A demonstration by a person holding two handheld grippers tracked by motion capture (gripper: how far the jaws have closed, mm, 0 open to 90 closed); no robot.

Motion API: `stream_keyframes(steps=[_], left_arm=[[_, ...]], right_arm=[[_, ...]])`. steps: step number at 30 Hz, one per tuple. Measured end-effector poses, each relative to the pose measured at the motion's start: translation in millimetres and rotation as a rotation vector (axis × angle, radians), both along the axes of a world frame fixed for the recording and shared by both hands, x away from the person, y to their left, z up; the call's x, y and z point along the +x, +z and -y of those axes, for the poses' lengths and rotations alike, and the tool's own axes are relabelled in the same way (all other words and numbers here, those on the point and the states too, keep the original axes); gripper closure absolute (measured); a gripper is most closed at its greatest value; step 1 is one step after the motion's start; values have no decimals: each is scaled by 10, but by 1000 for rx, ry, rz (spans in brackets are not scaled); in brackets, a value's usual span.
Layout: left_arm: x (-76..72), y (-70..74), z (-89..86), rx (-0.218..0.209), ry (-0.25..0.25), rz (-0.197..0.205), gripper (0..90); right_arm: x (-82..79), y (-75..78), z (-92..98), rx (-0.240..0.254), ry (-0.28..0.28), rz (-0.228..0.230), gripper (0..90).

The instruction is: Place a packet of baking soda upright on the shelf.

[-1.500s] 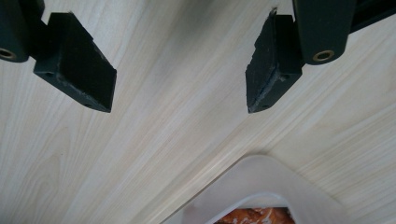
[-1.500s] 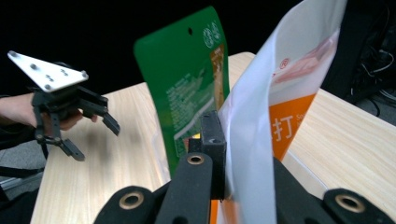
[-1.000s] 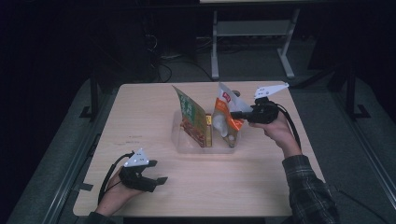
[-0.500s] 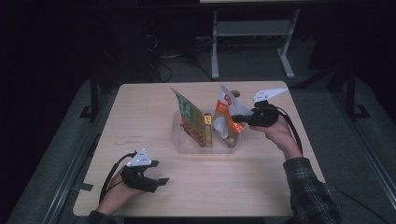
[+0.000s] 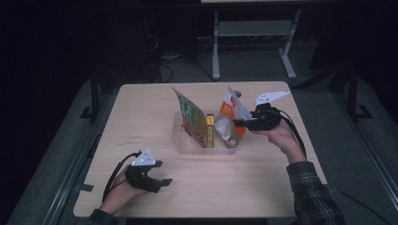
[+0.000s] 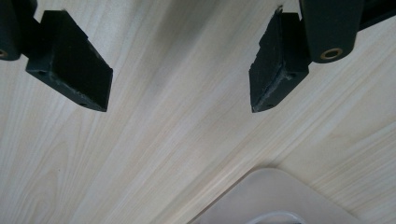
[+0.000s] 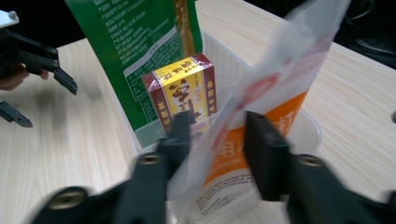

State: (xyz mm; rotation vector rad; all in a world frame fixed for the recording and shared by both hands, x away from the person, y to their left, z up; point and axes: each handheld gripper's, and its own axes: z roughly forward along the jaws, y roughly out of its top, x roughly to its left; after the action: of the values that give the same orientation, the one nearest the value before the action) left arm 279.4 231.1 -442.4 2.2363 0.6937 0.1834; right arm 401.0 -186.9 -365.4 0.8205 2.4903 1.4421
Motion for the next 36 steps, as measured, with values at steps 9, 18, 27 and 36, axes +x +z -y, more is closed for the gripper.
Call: stream_keyframes(steps=[9,18,27,36], left_arm=[[30,13,11,8,-20,8,200],[25,29,-3,1,-31,12,192],[-7,36,-5,-14,-45,14,184],[-42,25,18,-10,-54,17,184]], right_arm=[[-191,76,62,-48,-82,-1,282],[-460,-32,232,-45,-133,18,257],[-742,-248,326,-51,-152,24,236],[-1010,-582,296,-67,-186,7,199]])
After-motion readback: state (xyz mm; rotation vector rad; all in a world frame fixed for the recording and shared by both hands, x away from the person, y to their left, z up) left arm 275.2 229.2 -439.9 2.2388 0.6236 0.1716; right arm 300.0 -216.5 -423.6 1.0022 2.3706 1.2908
